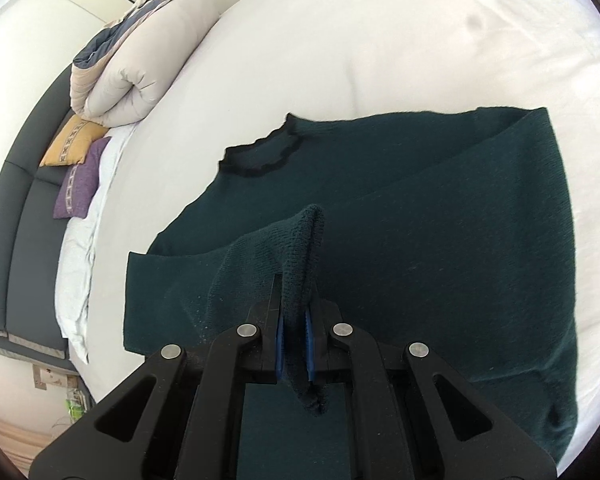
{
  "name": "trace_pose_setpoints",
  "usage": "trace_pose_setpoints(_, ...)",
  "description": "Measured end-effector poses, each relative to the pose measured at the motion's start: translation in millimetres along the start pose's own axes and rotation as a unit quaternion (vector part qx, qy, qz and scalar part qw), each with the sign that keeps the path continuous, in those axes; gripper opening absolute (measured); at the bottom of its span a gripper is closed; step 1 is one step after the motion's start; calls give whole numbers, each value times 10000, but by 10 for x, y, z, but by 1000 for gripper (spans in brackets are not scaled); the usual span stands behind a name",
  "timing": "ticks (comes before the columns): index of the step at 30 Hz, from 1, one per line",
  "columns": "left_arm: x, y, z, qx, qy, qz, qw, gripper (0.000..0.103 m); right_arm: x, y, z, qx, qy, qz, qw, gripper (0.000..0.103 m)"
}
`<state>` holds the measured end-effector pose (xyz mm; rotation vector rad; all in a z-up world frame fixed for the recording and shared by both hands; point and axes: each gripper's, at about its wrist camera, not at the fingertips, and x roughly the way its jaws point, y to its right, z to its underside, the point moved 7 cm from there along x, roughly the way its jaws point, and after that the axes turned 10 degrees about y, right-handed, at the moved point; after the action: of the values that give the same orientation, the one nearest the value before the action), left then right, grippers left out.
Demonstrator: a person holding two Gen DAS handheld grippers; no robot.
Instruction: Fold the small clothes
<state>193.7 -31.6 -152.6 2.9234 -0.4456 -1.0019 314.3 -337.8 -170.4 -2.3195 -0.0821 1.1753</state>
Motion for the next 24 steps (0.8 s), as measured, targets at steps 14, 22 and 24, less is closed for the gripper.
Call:
trace_pose_setpoints(14, 23, -80, -92, -201, -137, 105, 9996, 87, 97, 643, -192, -211, 264, 791, 9963, 7)
trace_pose_setpoints(22, 125, -354, -812, -430, 403, 69, 9982, 85, 279, 671, -126, -312, 226, 787, 9962, 7)
trace_pose_setpoints(24, 252, -458, -1043, -519, 444, 125, 9976, 79, 308, 653, -128, -329, 227, 767, 9963, 7)
